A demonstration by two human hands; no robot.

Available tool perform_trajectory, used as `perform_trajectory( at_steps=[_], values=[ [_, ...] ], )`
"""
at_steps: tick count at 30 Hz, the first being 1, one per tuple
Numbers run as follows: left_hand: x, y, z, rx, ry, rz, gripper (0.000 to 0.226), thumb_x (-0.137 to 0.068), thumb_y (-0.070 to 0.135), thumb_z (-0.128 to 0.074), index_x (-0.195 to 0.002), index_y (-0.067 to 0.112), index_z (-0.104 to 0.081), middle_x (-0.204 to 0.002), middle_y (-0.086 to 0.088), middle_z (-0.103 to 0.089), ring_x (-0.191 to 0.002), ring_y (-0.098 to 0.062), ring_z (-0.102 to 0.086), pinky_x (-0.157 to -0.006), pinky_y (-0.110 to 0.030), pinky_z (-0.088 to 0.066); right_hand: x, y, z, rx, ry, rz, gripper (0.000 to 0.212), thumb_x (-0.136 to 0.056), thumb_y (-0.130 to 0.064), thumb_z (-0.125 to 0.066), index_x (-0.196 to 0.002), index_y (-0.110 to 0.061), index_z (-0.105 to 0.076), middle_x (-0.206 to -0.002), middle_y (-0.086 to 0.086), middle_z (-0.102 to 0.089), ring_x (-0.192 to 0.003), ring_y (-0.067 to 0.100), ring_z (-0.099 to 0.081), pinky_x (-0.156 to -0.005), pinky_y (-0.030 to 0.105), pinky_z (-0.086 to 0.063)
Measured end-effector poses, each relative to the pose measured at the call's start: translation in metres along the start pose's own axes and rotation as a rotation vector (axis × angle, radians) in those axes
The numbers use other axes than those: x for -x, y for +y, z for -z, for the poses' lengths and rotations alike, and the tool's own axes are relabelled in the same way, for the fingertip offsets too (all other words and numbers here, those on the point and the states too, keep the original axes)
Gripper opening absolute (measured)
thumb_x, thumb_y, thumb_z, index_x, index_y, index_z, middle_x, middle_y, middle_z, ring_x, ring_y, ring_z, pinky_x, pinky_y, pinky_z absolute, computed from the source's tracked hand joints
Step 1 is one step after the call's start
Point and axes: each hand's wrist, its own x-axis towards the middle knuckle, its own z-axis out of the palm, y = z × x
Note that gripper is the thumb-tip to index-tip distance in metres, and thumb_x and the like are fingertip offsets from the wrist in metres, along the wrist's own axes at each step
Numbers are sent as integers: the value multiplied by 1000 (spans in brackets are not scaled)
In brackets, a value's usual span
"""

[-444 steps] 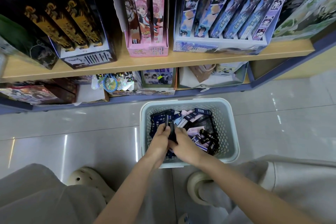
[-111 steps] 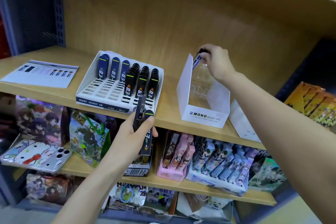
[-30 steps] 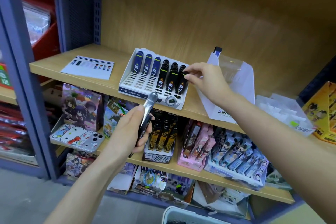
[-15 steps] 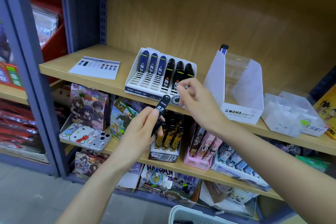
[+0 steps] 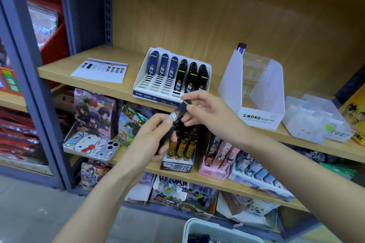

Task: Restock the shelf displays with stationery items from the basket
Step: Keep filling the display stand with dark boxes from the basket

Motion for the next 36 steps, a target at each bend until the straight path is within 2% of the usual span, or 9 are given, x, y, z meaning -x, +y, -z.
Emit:
perform_trajectory(
  at_steps=[4,9,15,20,25,28,31,33,36],
  values=[
    [2,-1,-5,-99,26,-71,16,-101,22,-39,-93,17,-52,-64,3,-54,-42,-10,-28,-35,-15,-18,7,0,1,-30,26,59,22,-95,-1,-50,-112,-14,-56,-88,2,-64,-76,7,-67,-77,22,-56],
    [4,0,-6,-130,39,-79,13,-100,25,-39,-98,22,-51,-63,3,-52,-44,-10,-27,-36,-15,-19,7,3,2,-25,65,100,15,-91,-7,-59,-101,-17,-64,-80,1,-66,-75,12,-69,-75,24,-57],
    [0,-1,-5,-39,208,4,8,-99,16,-43,-93,15,-37,-78,-2,-51,-45,-6,-33,-37,-17,-22,-12,-2,18,-20,442,201,14,-92,-8,-58,-105,-9,-62,-83,6,-66,-73,8,-68,-71,19,-55],
    [-4,-4,-3,-59,287,9,16,-100,12,-39,-85,16,-36,-77,-2,-51,-47,-11,-28,-35,-16,-20,-36,2,21,153,534,245,10,-92,-8,-58,-100,-12,-61,-81,-5,-63,-76,12,-68,-75,27,-57],
    [-10,-7,6,-42,365,70,23,-97,7,-46,-84,21,-33,-68,-5,-41,-45,-12,-25,-32,-15,-19,-51,4,18,277,491,274,10,-92,-7,-58,-97,-15,-61,-79,-8,-61,-77,15,-68,-77,27,-56],
    [-12,-9,9,-70,374,99,28,-96,3,-48,-84,22,-32,-62,-5,-34,-44,-12,-24,-31,-15,-20,-55,0,23,377,436,306,12,-93,-7,-57,-102,-10,-64,-81,2,-64,-77,16,-67,-74,24,-56],
    [-12,-8,7,-69,381,97,18,-97,2,-46,-91,16,-36,-61,-6,-35,-44,-12,-26,-30,-14,-19,-58,-4,27,504,362,326,16,-94,-7,-55,-107,-7,-64,-83,4,-62,-75,13,-66,-76,30,-56],
    [-8,-4,5,-52,365,66,9,-97,3,-44,-99,10,-39,-64,-7,-41,-37,-8,-29,-31,-14,-19,-62,-8,28,577,318,327,17,-94,-8,-54,-107,-8,-64,-83,4,-62,-75,13,-66,-78,32,-55],
    [-3,0,4,-88,312,-22,8,-100,10,-42,-95,16,-42,-76,0,-60,-35,-6,-33,-33,-15,-21,-69,-15,28,647,250,319,17,-94,-9,-54,-109,-10,-61,-86,6,-62,-78,16,-64,-79,31,-52]
  ],
)
